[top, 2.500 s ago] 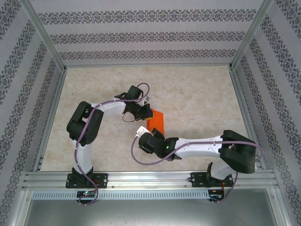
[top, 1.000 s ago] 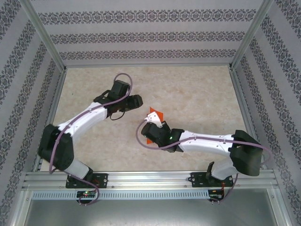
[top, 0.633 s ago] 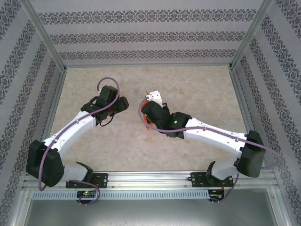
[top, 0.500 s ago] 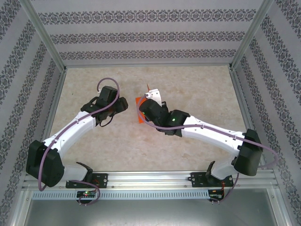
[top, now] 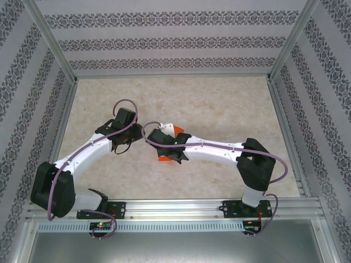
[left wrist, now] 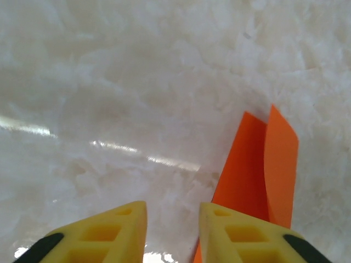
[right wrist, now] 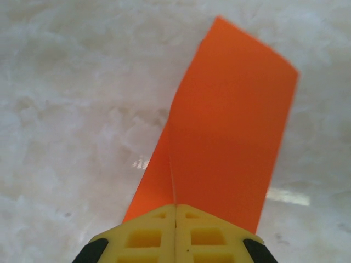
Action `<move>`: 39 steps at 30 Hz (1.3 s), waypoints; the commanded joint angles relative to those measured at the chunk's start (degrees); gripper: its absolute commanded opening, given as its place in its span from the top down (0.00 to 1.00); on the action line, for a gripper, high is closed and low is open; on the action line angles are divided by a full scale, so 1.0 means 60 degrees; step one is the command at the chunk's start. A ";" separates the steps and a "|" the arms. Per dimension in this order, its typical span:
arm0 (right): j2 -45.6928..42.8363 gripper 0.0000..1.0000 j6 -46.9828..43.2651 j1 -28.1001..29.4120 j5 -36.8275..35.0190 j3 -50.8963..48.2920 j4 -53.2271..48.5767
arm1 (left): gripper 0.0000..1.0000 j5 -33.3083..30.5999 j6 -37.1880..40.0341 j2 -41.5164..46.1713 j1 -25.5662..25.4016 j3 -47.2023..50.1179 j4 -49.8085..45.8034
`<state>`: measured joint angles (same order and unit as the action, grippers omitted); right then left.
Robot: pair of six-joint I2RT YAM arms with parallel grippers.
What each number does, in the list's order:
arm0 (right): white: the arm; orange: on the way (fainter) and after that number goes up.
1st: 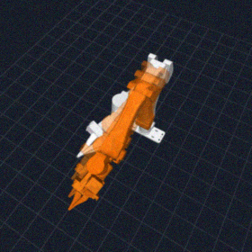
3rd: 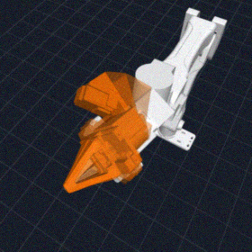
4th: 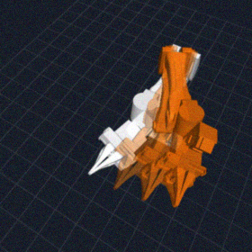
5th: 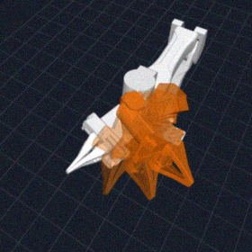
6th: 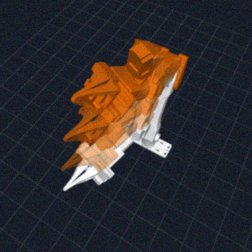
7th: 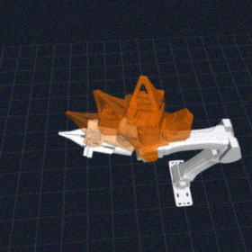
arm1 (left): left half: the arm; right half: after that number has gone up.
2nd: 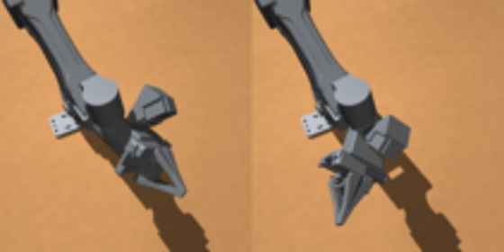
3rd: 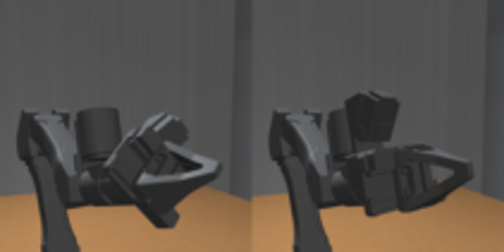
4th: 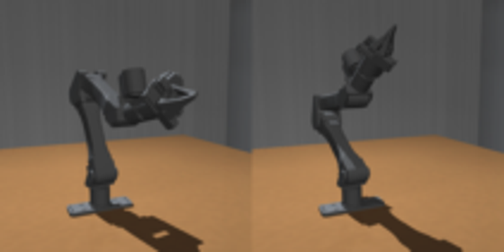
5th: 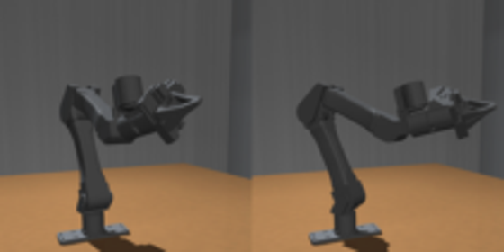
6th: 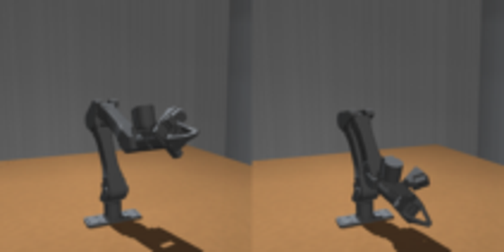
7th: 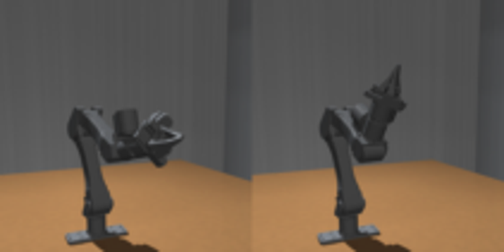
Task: Fold a paper plane with a square sheet of paper (pick it up from the middle)
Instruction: Fold the triangle a second time at the center of the table.
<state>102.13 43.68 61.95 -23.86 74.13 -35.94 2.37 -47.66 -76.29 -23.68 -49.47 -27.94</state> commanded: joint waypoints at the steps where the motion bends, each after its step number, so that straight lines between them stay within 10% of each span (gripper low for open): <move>1: 0.0231 1.00 0.0775 0.0089 0.0650 0.0419 0.0280 | 0.72 0.1019 -0.0524 0.0090 0.0128 0.0389 0.0804; 14: -0.0102 1.00 0.1558 0.0012 0.0829 -0.0422 0.0732 | 0.86 0.3624 -0.1606 -0.0835 0.0121 0.1185 0.2412; 19: -0.0113 1.00 0.1708 -0.0196 0.1436 -0.0856 0.1289 | 1.00 0.3834 -0.2042 -0.1117 0.0065 0.1510 0.2687; 39: -0.0499 0.98 0.2608 -0.0292 0.2050 -0.2364 0.3214 | 1.00 0.3801 -0.2362 -0.1614 -0.1001 0.1784 0.3080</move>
<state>100.64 57.58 60.23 -11.86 61.01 -19.57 25.04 -60.99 -85.08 -28.69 -39.62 -11.49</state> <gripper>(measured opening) 0.041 0.061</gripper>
